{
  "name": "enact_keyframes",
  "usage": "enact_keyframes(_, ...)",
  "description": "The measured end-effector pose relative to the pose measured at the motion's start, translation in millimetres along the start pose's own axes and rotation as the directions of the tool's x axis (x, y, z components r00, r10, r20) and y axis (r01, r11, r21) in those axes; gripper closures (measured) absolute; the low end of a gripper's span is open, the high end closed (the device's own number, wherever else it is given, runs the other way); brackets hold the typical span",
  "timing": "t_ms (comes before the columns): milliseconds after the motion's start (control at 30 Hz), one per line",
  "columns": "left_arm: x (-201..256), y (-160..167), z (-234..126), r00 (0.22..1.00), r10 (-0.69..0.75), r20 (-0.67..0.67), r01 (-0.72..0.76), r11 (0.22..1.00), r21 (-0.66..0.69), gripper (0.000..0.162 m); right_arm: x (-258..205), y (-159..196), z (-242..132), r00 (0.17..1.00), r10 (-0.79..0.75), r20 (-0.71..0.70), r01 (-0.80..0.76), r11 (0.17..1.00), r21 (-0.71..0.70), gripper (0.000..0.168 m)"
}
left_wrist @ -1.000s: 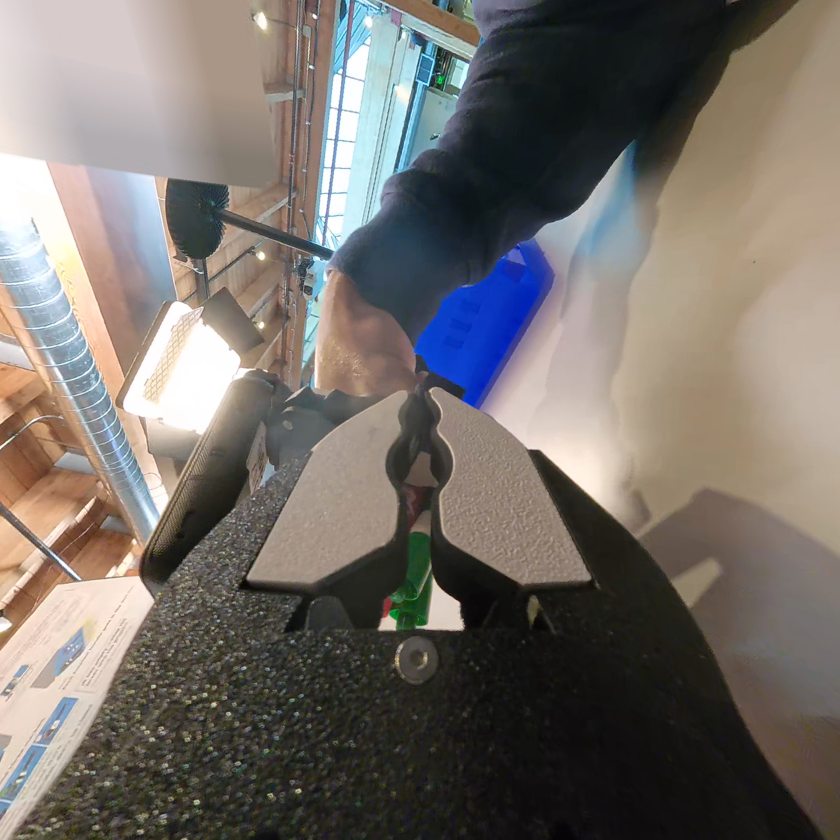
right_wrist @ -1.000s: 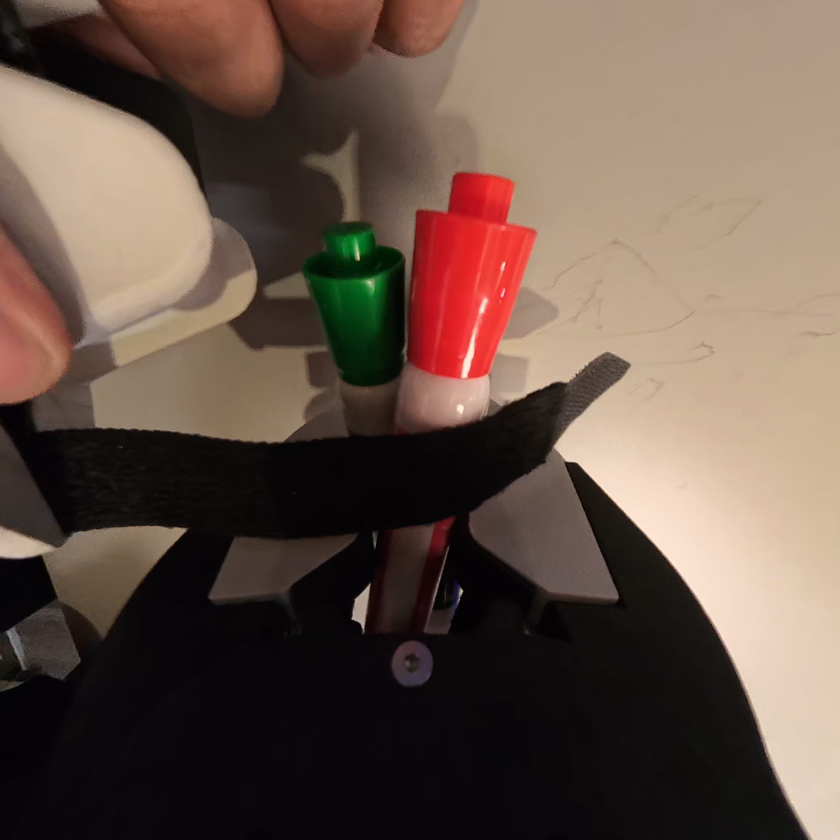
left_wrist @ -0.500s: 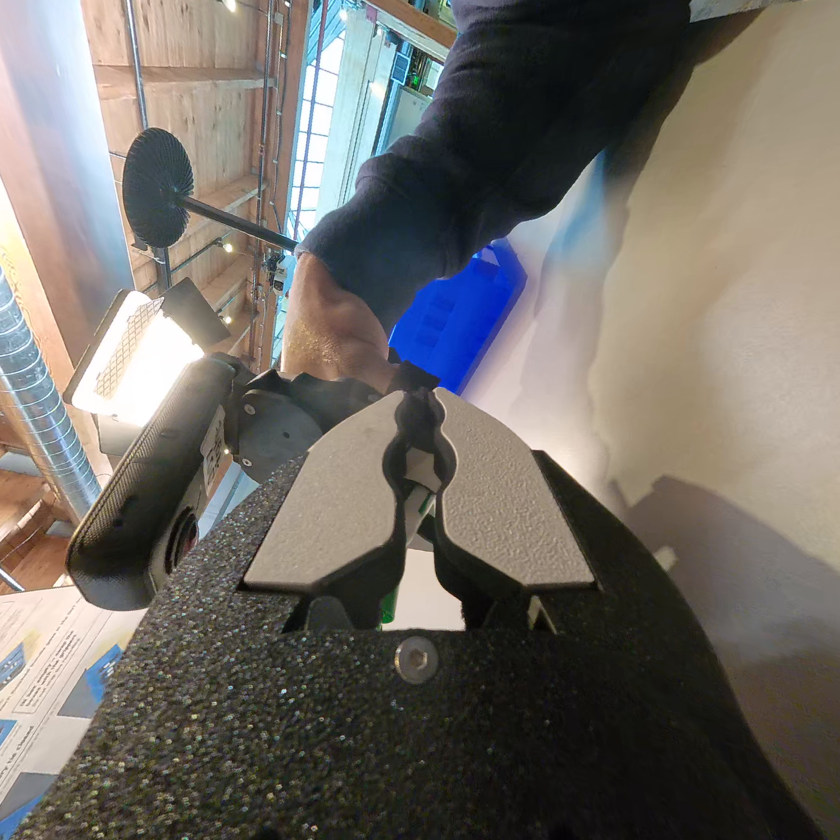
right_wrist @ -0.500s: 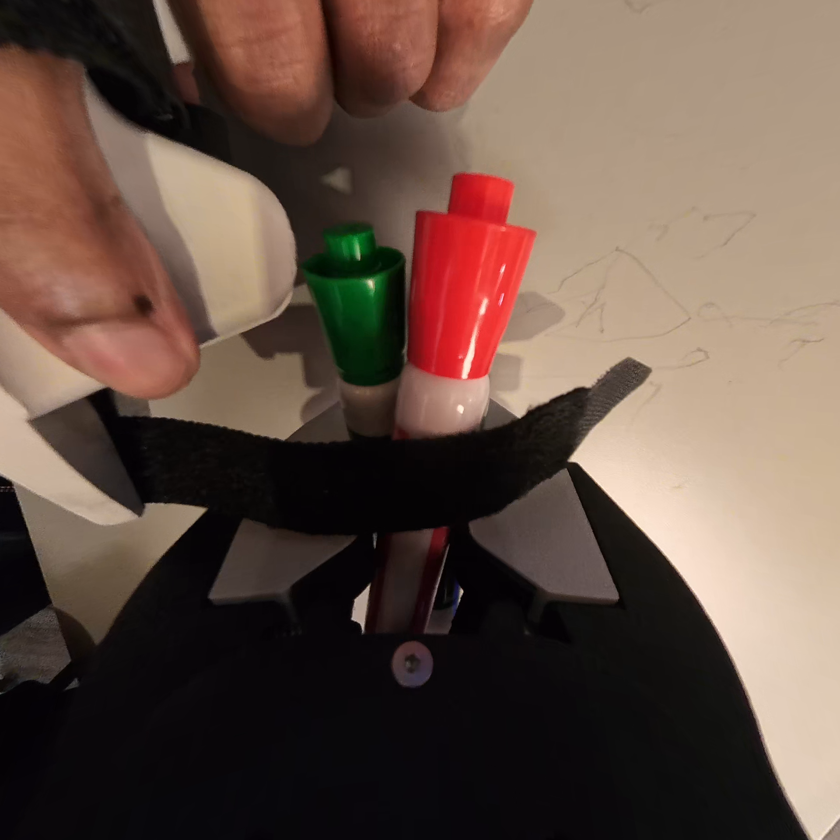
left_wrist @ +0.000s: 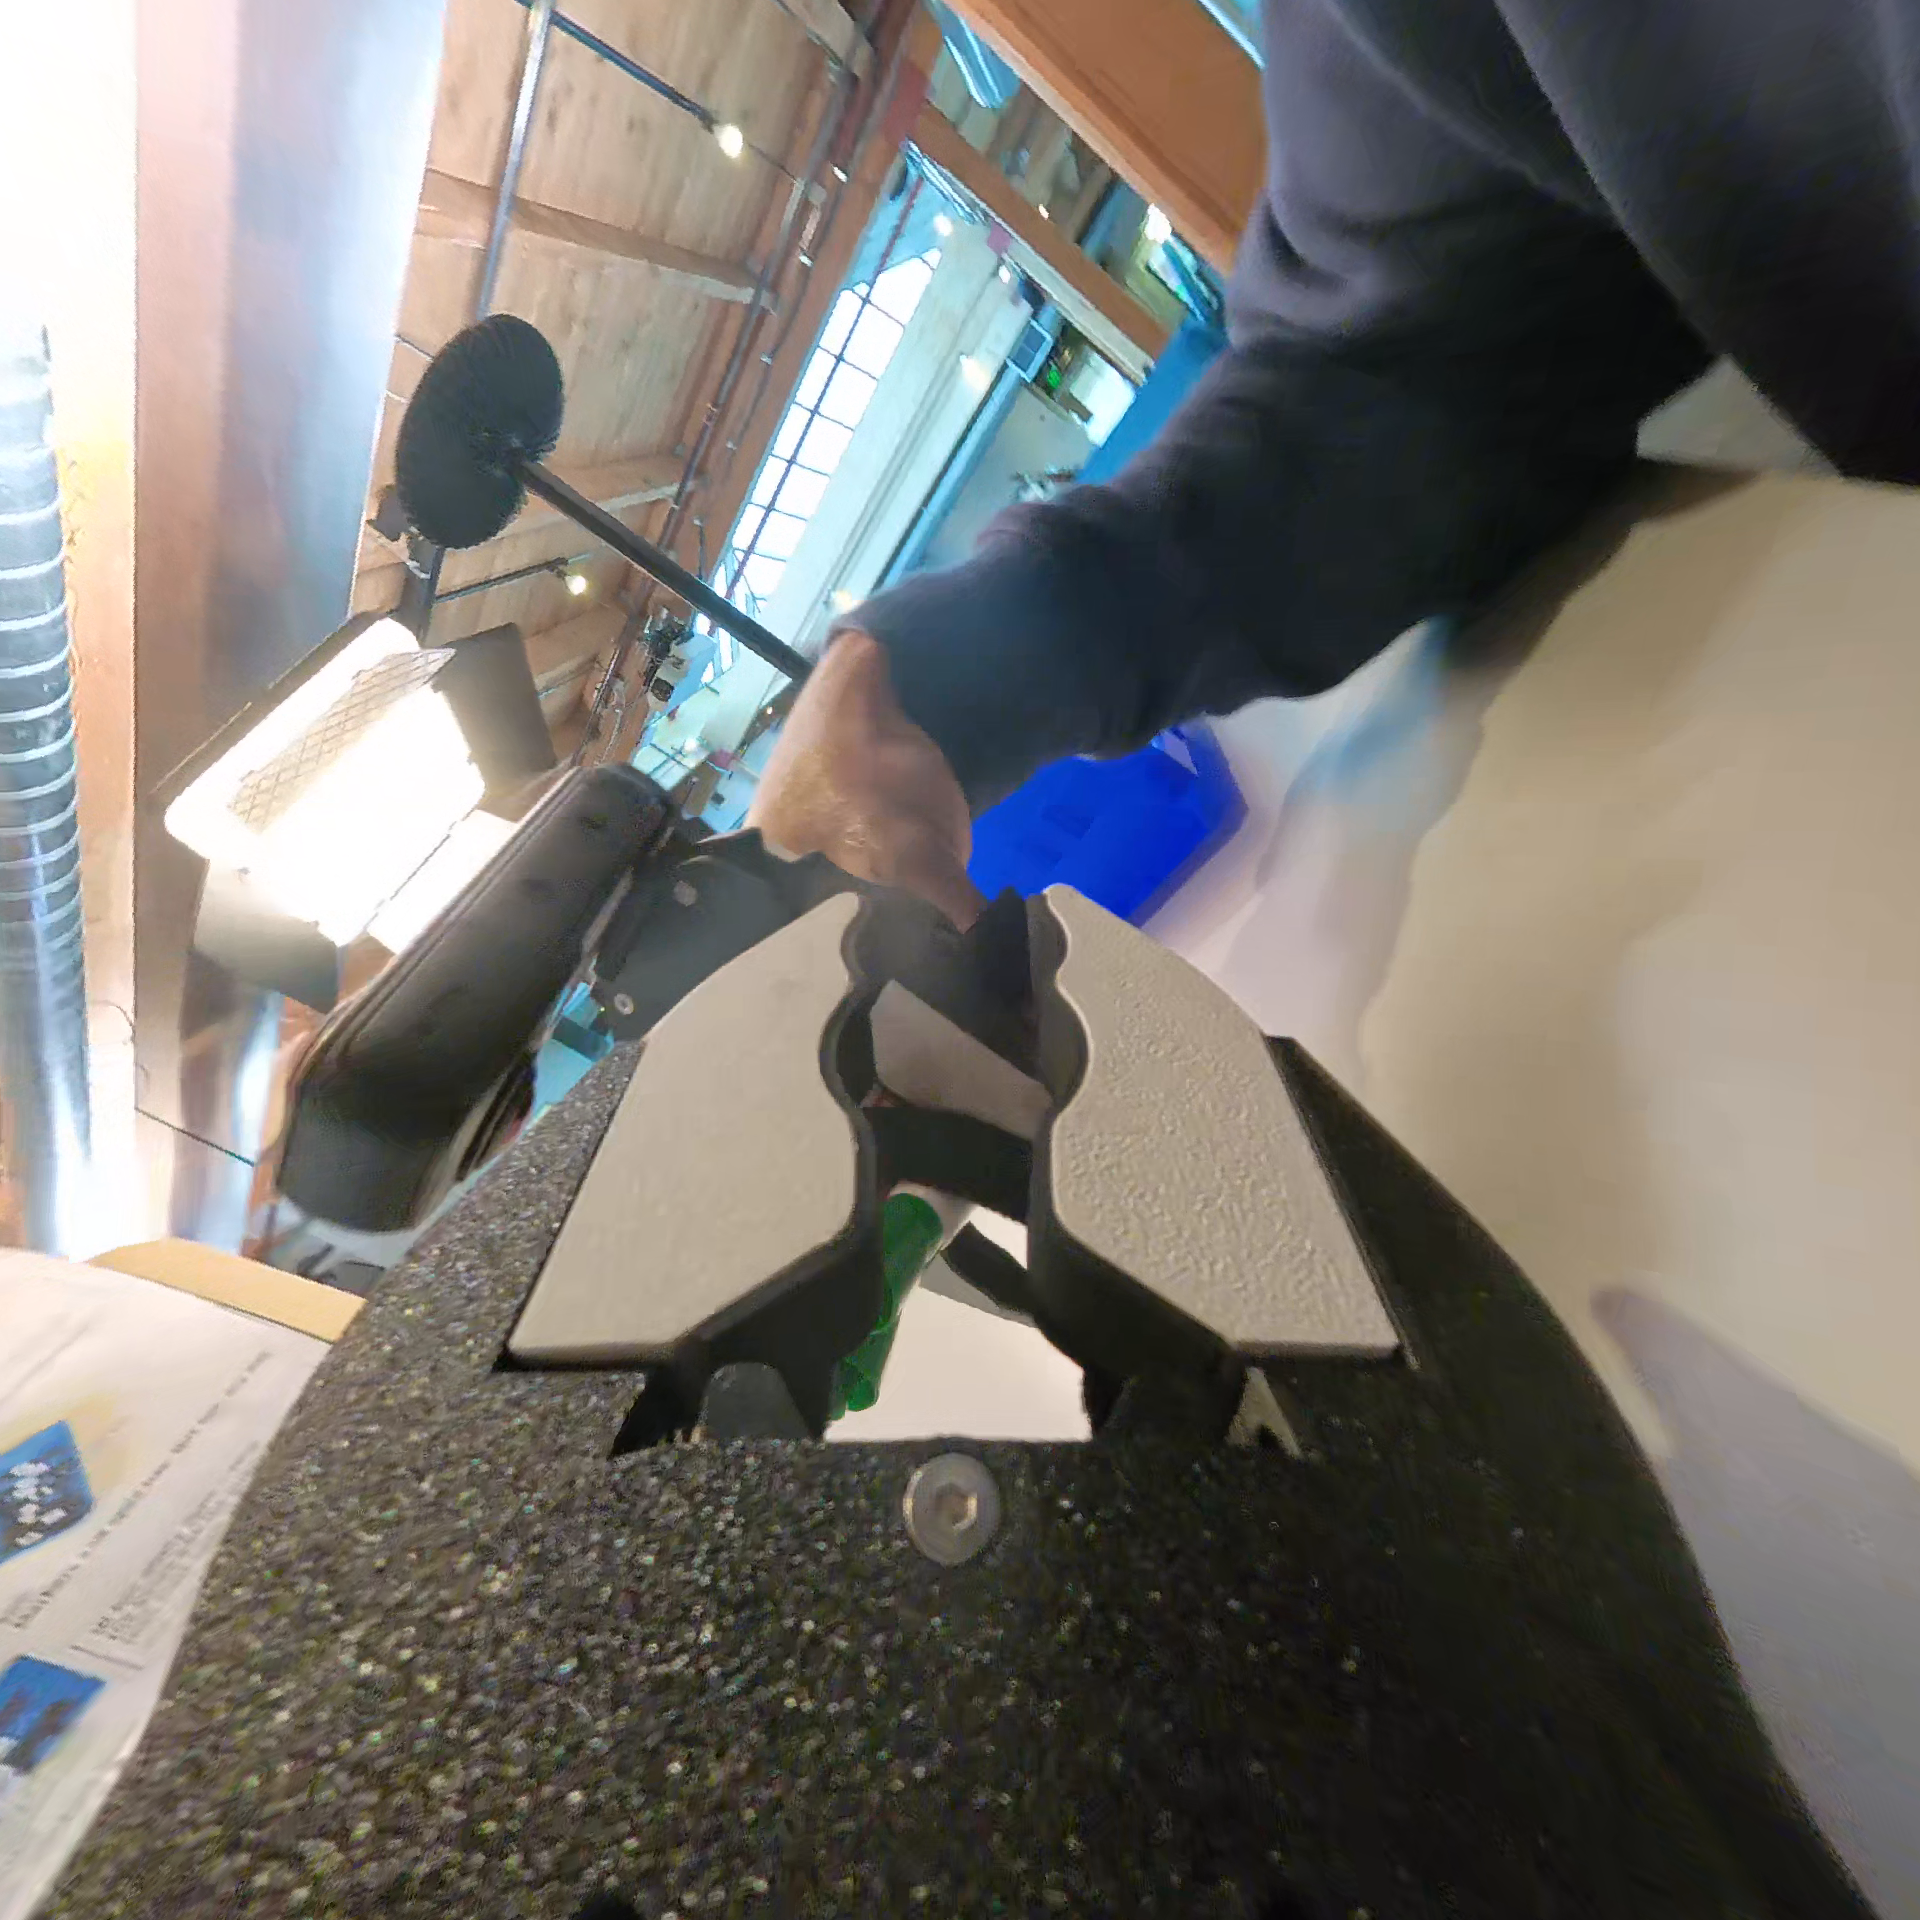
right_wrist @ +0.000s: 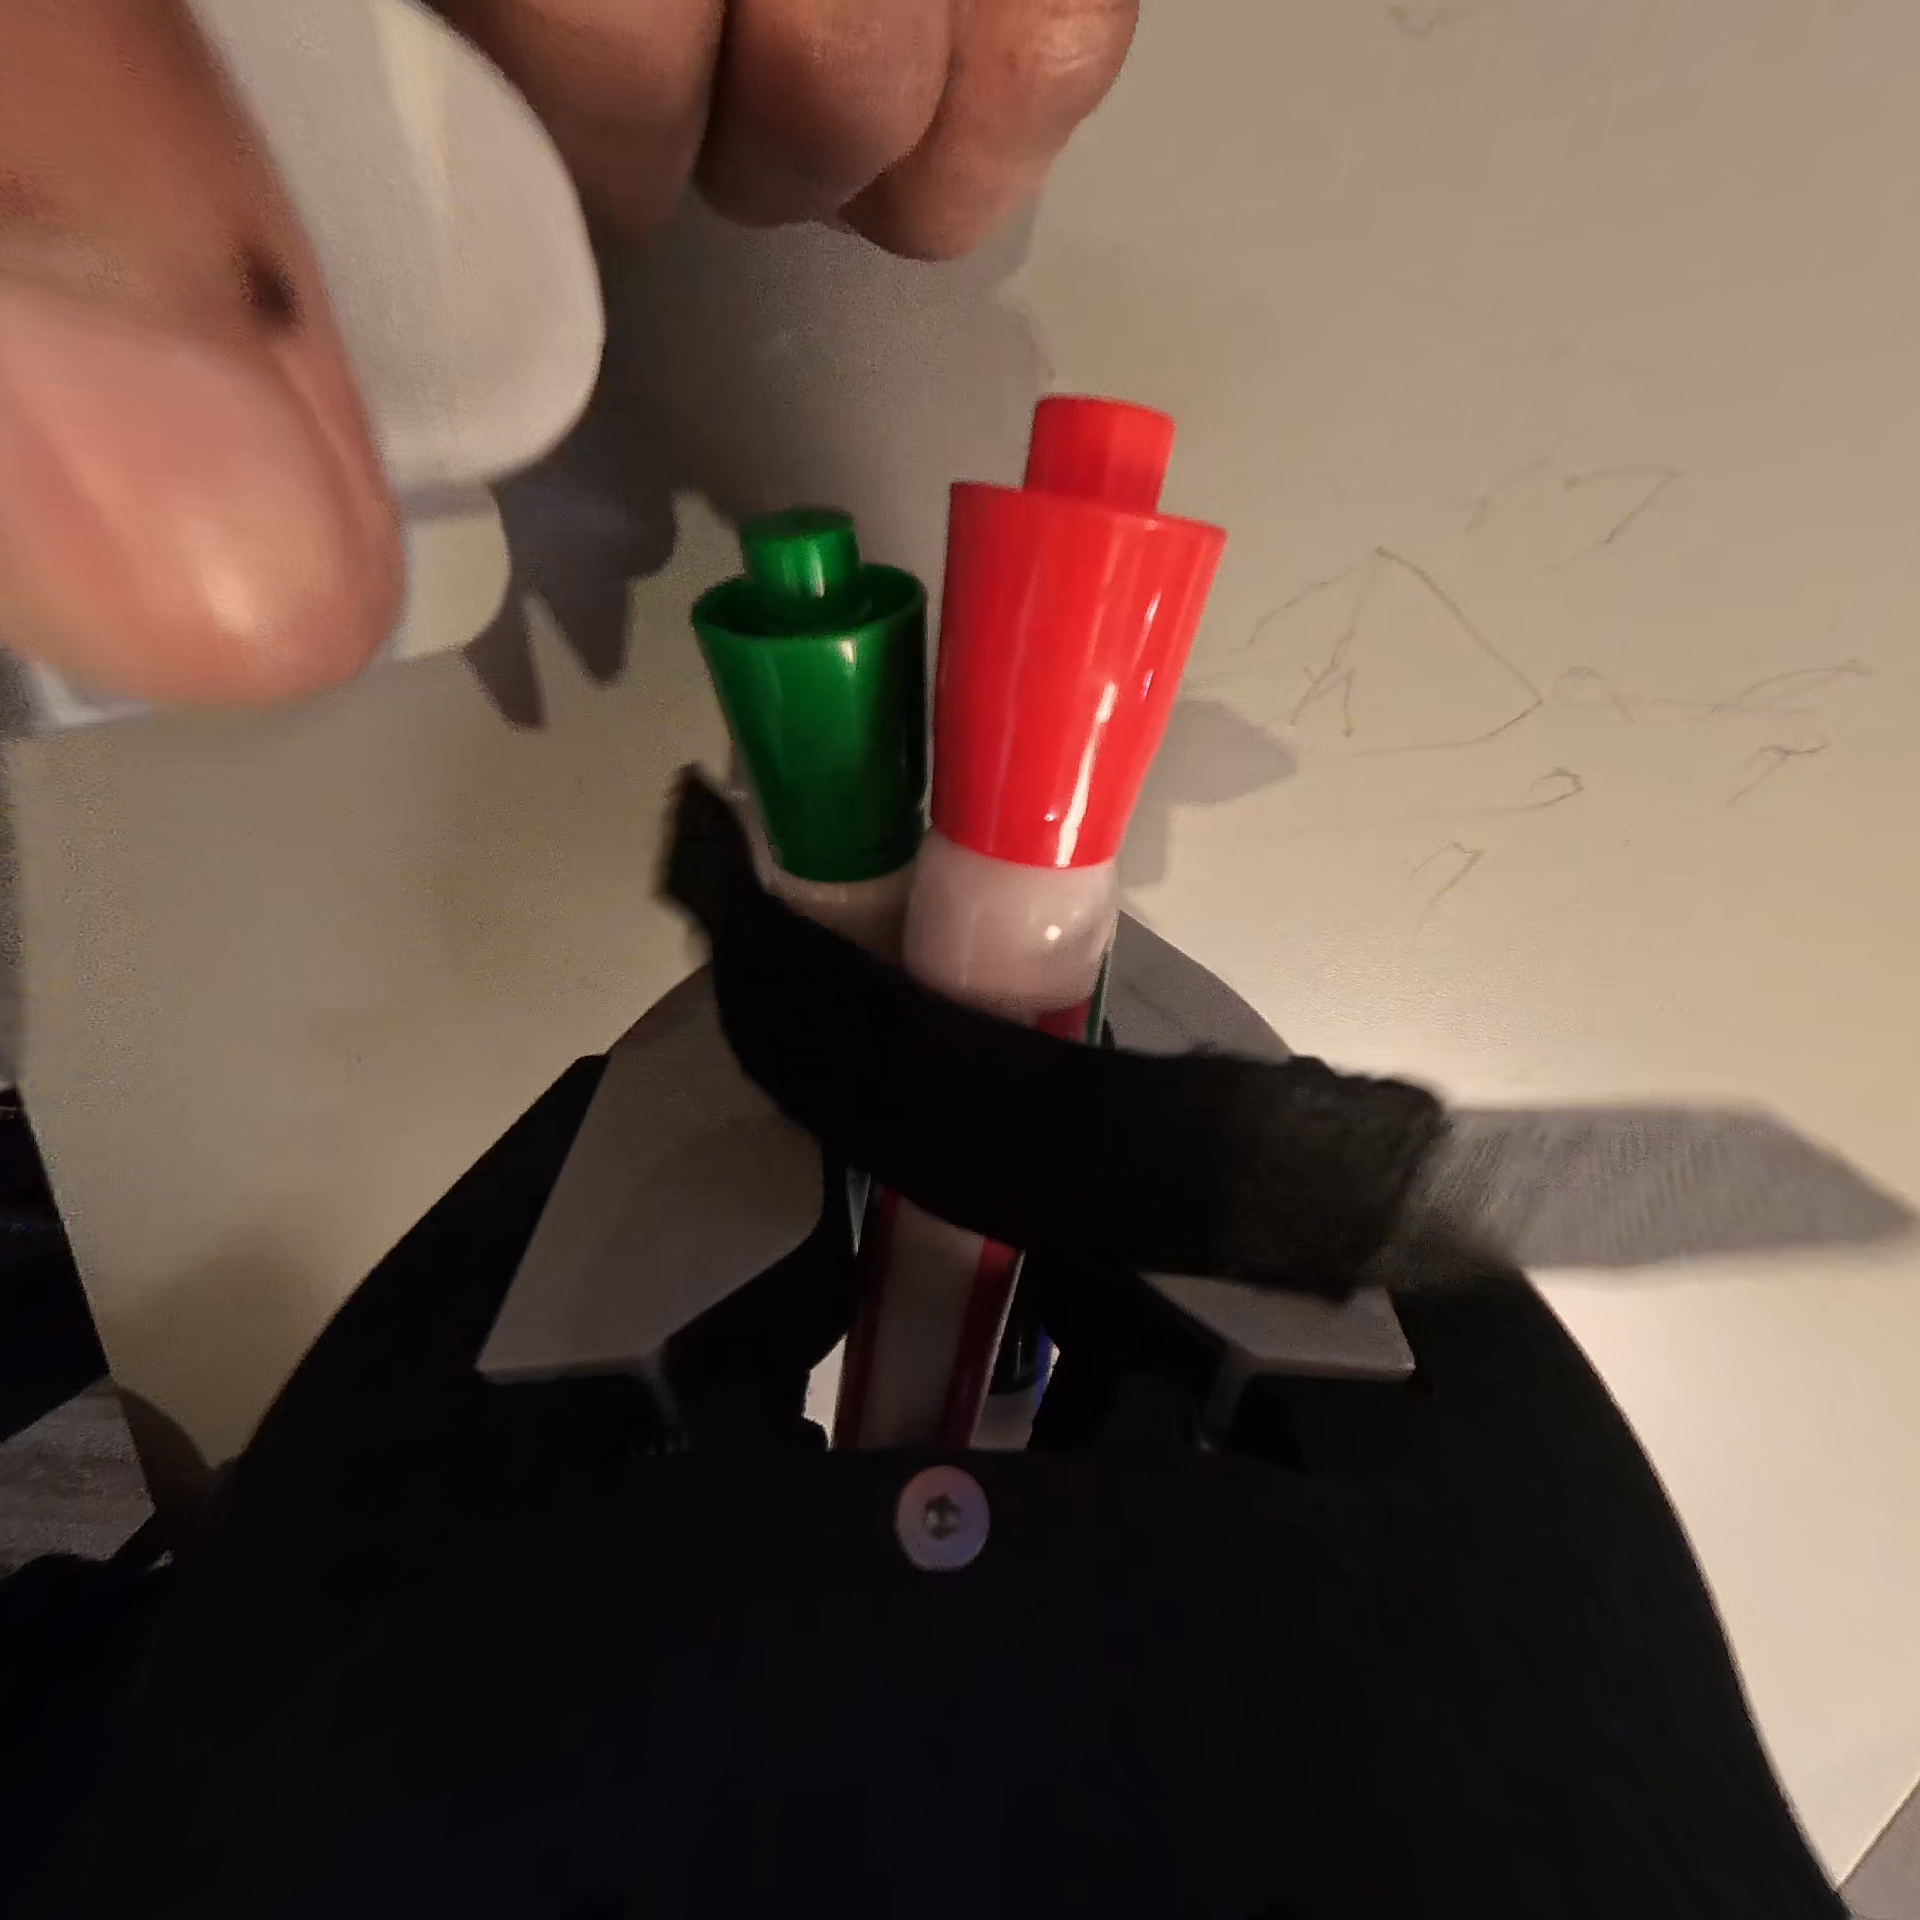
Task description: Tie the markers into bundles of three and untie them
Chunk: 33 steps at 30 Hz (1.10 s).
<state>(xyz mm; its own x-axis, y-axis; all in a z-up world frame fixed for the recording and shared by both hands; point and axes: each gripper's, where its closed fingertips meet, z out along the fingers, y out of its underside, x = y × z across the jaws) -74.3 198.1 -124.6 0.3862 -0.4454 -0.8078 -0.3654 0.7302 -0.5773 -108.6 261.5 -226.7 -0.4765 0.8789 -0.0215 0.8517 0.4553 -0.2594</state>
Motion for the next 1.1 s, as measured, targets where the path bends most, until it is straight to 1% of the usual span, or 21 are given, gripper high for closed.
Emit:
enact_keyframes(67,-11.9,0.5,-3.1,0.996,-0.082,0.045,0.082,0.996,0.018,0.126,0.0,0.3,-0.7,1.0,0.002,0.003,-0.002,1.0,0.004,0.128)
enact_keyframes(133,-18.7,10.7,-3.7,0.99,-0.128,0.066,0.129,0.992,-0.016,0.126,0.0,0.4,-0.9,1.0,0.004,0.007,-0.004,1.0,0.007,0.128)
enact_keyframes(167,-19.0,15.7,-4.0,0.99,-0.123,0.069,0.125,0.992,-0.035,0.126,-0.3,0.1,-1.2,1.0,0.004,0.01,-0.005,1.0,0.009,0.128)
enact_keyframes(300,-14.1,32.7,-2.2,0.998,-0.028,0.054,0.035,0.991,-0.133,0.126,-2.0,0.0,0.8,1.0,0.003,0.024,-0.003,1.0,0.01,0.128)
enact_keyframes(400,-16.1,30.0,-4.4,0.998,-0.034,0.054,0.04,0.992,-0.118,0.124,-0.6,2.1,3.5,1.0,0.01,0.028,-0.01,1.0,0.003,0.128)
enact_keyframes(500,-21.1,18.9,-9.8,0.997,-0.067,0.033,0.07,0.995,-0.077,0.126,2.8,5.3,4.6,0.999,0.022,0.026,-0.022,1.0,-0.001,0.128)
enact_keyframes(567,-22.4,9.5,-13.6,0.993,-0.115,-0.011,0.114,0.992,-0.051,0.135,5.1,6.9,4.8,0.999,0.031,0.024,-0.031,1.0,-0.001,0.128)
enact_keyframes(633,-18.4,7.1,-17.1,0.979,-0.185,-0.086,0.18,0.982,-0.057,0.14,6.6,8.8,4.5,0.999,0.035,0.023,-0.035,0.999,-0.003,0.128)
enact_keyframes(700,-7.2,14.1,-21.0,0.927,-0.316,-0.202,0.295,0.947,-0.125,0.143,8.4,10.6,3.5,0.999,0.041,0.022,-0.041,0.999,-0.001,0.128)
enact_keyframes(733,2.8,17.8,-24.8,0.873,-0.4,-0.281,0.364,0.915,-0.173,0.142,9.6,11.6,2.8,0.999,0.046,0.02,-0.046,0.999,0.001,0.128)
enact_keyframes(767,14.2,20.6,-29.7,0.803,-0.48,-0.353,0.423,0.876,-0.23,0.138,10.9,12.6,2.6,0.999,0.051,0.02,-0.051,0.999,0.003,0.128)
enact_keyframes(800,23.5,22.3,-34.0,0.749,-0.53,-0.398,0.456,0.848,-0.27,0.129,12.0,14.0,2.5,0.998,0.056,0.02,-0.056,0.998,0.003,0.128)
enact_keyframes(833,32.9,23.3,-38.0,0.723,-0.538,-0.433,0.452,0.843,-0.292,0.123,13.2,15.2,2.6,0.998,0.06,0.02,-0.06,0.998,0.003,0.128)
enact_keyframes(867,43.0,25.2,-41.3,0.725,-0.509,-0.464,0.408,0.86,-0.306,0.119,14.1,16.1,2.9,0.998,0.065,0.021,-0.065,0.998,0.005,0.128)
enact_keyframes(933,63.8,31.3,-44.3,0.747,-0.426,-0.511,0.283,0.899,-0.335,0.107,15.3,18.2,5.1,0.997,0.073,0.025,-0.073,0.997,0.003,0.128)
enact_keyframes(1033,98.4,39.5,-47.1,0.725,-0.338,-0.6,0.112,0.918,-0.381,0.092,14.6,20.8,9.4,0.997,0.073,0.028,-0.073,0.997,-0.006,0.128)
enact_keyframes(1067,107.4,41.3,-47.2,0.718,-0.308,-0.624,0.062,0.921,-0.384,0.09,14.4,20.8,10.2,0.997,0.073,0.027,-0.073,0.997,-0.004,0.128)
enact_keyframes(1100,111.1,36.2,-44.7,0.715,-0.292,-0.635,0.055,0.929,-0.366,0.094,14.6,20.4,10.8,0.997,0.074,0.024,-0.074,0.997,-0.001,0.128)
